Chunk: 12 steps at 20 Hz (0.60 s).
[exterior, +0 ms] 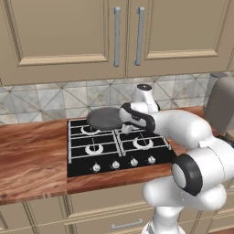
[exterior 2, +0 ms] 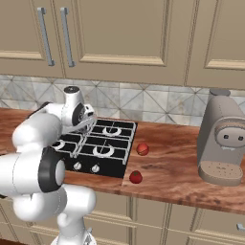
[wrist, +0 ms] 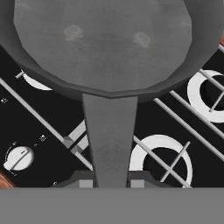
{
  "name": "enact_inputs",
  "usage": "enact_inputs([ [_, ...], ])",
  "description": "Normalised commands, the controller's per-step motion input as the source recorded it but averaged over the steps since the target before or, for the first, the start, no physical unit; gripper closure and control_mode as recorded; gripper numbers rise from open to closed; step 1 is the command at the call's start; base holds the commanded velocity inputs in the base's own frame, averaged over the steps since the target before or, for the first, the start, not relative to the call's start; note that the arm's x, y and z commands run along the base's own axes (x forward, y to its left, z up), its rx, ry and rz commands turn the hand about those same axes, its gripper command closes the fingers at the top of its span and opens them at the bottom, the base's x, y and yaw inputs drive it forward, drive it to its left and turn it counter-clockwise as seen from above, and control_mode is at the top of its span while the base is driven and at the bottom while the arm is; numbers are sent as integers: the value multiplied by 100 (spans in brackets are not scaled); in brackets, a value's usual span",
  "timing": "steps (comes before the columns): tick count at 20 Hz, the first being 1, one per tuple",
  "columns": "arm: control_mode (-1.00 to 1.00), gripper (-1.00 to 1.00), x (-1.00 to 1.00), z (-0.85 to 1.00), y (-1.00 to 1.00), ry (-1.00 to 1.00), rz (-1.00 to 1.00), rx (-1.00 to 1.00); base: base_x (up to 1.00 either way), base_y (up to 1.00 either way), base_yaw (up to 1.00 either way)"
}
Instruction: Place the pan on the rear left burner on the stove. Then place the tomato and the onion in the pan and turn on the rear left burner.
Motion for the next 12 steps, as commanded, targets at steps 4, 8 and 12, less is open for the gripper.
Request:
enact_inputs([
  [4,-100,100,26,-1,26,0,0,0,0,0,0],
  [8,-100,100,4,-11,32,0,0,0,0,0,0],
  [12,-100,100,9,-23,32,0,0,0,0,0,0],
])
